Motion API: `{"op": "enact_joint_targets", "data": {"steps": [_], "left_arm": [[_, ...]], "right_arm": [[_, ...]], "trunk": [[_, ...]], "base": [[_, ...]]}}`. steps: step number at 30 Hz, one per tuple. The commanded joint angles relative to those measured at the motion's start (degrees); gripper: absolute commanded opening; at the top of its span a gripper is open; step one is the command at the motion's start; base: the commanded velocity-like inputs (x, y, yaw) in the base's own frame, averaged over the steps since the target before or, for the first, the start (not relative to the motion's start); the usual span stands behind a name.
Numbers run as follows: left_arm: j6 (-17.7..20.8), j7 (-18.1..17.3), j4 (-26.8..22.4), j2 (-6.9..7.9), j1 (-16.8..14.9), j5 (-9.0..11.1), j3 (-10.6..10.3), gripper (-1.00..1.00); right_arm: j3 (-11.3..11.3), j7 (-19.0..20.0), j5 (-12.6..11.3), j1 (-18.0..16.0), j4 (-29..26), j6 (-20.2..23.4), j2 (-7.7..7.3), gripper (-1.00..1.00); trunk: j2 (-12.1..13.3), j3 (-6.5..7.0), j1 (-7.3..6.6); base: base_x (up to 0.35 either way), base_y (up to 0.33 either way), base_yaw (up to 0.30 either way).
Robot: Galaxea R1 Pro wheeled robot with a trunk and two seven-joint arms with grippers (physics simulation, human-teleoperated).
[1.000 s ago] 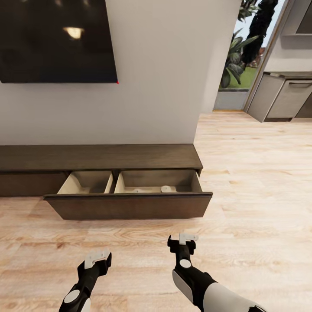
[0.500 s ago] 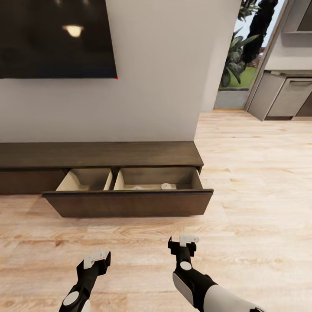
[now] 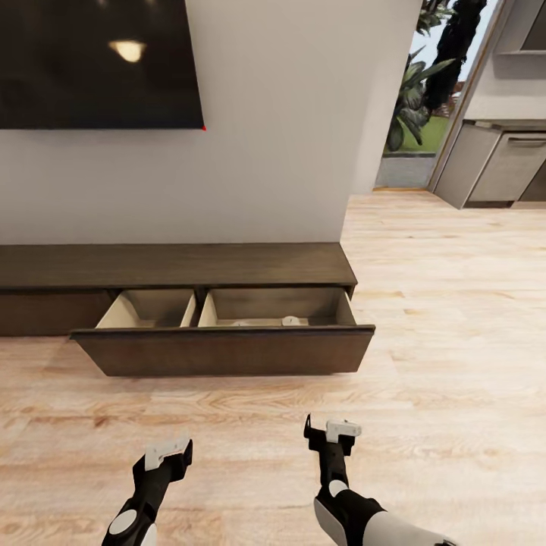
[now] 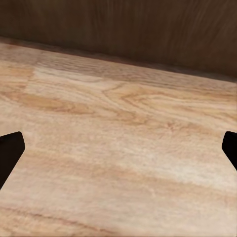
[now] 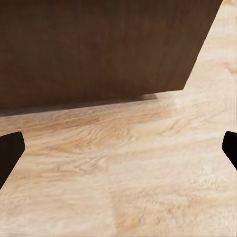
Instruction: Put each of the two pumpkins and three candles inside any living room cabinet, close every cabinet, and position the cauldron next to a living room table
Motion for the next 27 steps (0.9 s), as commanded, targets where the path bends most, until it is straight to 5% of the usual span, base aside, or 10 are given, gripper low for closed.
{"op": "enact_joint_targets", "data": {"steps": [1, 10, 19, 27], "left_arm": [[-0.07, 0.00, -0.08, -0.04, 0.00, 0.00, 0.00, 1.00], [-3.68, -0.02, -0.16, -0.30, 0.00, 0.07, 0.11, 1.00], [-3.85, -0.21, -0.20, -0.19, 0.04, 0.10, -0.12, 1.00], [-3.85, -0.26, -0.25, -0.13, 0.05, 0.17, -0.26, 1.00]], "right_arm": [[0.01, 0.93, 0.32, 0.02, 0.36, -0.48, 0.00, 1.00], [0.19, 1.99, 1.13, 0.15, 0.72, -0.96, 0.00, 1.00], [2.02, 2.13, 6.29, 0.38, 0.76, -1.13, 0.00, 1.00], [2.05, 6.85, 6.84, 0.65, 0.81, -1.08, 0.00, 1.00]], "trunk": [[-0.42, -0.18, 0.23], [-4.03, -1.80, 2.20], [-7.64, -3.42, 4.18], [-10.84, -4.85, 5.94]], "base": [[0.000, 0.000, 0.000], [0.000, 0.000, 0.000], [0.000, 0.000, 0.000], [0.000, 0.000, 0.000]]}}
